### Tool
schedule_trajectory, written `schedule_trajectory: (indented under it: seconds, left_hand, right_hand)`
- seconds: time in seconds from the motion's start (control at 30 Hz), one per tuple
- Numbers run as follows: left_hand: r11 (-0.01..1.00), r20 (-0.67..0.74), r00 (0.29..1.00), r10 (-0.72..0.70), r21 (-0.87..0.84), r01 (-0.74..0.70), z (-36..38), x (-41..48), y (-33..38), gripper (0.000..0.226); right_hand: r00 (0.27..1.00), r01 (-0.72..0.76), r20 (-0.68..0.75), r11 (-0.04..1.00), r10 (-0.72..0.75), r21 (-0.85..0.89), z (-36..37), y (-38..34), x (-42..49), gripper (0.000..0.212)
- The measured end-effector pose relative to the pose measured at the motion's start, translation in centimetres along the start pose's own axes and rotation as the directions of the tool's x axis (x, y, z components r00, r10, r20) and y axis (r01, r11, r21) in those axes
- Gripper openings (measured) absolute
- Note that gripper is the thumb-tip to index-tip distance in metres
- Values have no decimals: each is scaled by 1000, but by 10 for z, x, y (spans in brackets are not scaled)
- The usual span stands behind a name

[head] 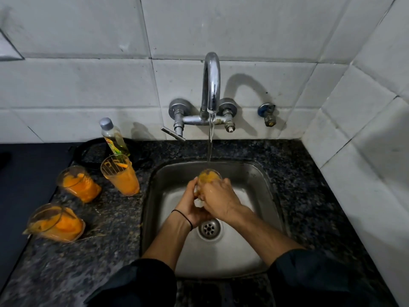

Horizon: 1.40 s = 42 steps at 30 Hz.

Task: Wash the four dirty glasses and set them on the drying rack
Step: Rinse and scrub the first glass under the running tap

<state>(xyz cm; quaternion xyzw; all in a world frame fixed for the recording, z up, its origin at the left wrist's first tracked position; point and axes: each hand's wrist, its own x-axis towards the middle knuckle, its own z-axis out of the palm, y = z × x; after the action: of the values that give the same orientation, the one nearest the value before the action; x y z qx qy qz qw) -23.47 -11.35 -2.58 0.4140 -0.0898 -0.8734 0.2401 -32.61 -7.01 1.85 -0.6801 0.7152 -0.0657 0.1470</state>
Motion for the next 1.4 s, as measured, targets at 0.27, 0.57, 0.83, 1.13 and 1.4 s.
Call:
schedule_trajectory:
  seconds: [0.27, 0.57, 0.83, 1.13, 1.4]
  left_hand:
    - [999, 37, 998, 45, 2, -45, -10, 8, 1, 44]
    - [999, 62, 997, 53, 5, -53, 4, 5, 17, 44]
    - [988, 88, 985, 145, -73, -139, 6, 4, 19, 42]
    - [998, -43, 997, 62, 17, -61, 2, 22, 31, 40]
    - [991, 0, 995, 102, 81, -102, -1, 25, 35, 36]
  right_hand:
    - [997, -56, 65, 977, 44, 205, 0, 3, 7, 13]
    - [996, -86, -23, 987, 89, 135, -8, 0, 15, 20]
    - [995, -100, 18, 887, 103, 450, -7, 1, 16, 22]
    - [999, -36, -13, 991, 38, 131, -4, -6, 5, 36]
    - [999, -37, 20, 989, 35, 145, -12, 8, 15, 33]
